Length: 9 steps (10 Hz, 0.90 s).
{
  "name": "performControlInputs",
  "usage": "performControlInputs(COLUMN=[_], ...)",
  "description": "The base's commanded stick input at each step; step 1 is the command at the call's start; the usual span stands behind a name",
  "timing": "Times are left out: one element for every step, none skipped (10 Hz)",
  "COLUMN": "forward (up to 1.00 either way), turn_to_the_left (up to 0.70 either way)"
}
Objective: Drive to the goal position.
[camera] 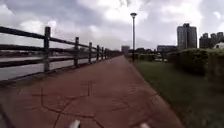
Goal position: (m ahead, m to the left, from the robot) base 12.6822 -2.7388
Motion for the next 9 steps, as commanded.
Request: performControlInputs(forward=[0.7, 0.7, 0.7, 0.7, 0.7, 0.7, 0.7, 0.7, 0.7], turn_to_the_left=[0.0, 0.0, -0.22, 0.0, 0.0, 0.0, 0.0, 0.0, 0.0])
